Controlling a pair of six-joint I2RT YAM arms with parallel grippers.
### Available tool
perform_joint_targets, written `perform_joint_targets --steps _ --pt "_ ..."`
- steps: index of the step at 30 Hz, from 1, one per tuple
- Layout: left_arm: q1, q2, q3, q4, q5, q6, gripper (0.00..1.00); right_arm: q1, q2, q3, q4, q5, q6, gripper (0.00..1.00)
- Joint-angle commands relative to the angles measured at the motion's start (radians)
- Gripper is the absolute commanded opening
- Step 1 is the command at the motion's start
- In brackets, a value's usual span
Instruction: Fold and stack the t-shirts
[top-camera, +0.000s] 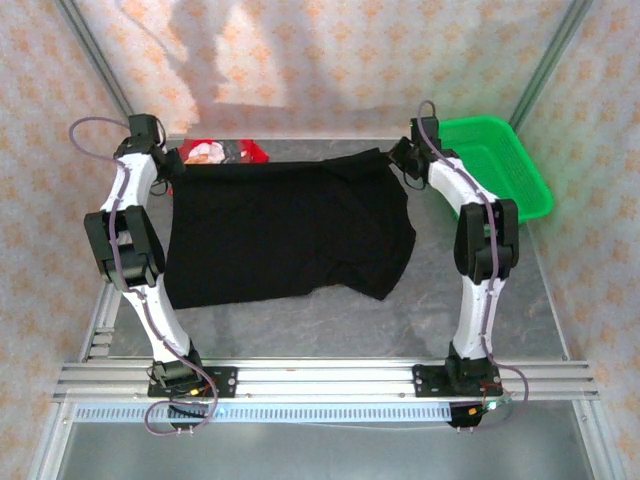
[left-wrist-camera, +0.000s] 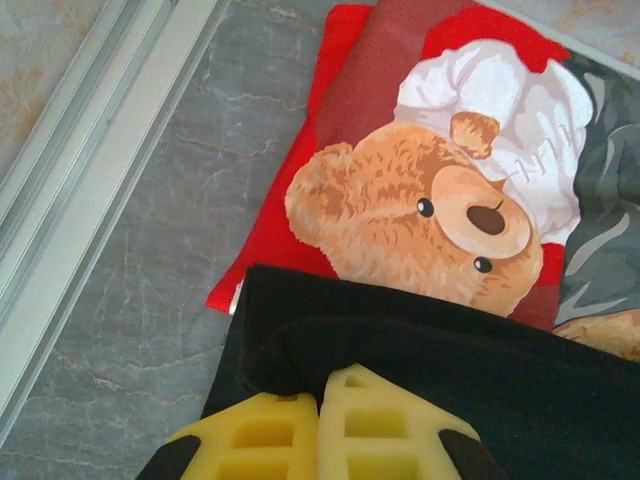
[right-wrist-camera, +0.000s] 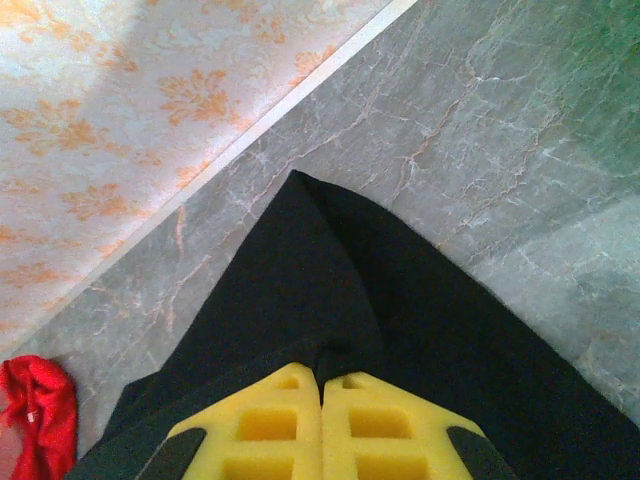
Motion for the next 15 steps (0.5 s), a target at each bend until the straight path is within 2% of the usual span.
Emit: perform_joint_targets --steps 1,15 --pt "0.019 -0.009 -0.015 -0.021 -0.047 -0.016 0.00 -0.006 -0.088 -0.075 0.078 0.019 0.051 0.00" --pt "0.024 -0.077 -0.112 -0.019 -0.083 -0.004 0.00 0.000 -0.263 -0.338 0.112 -0.003 0.146 0.00"
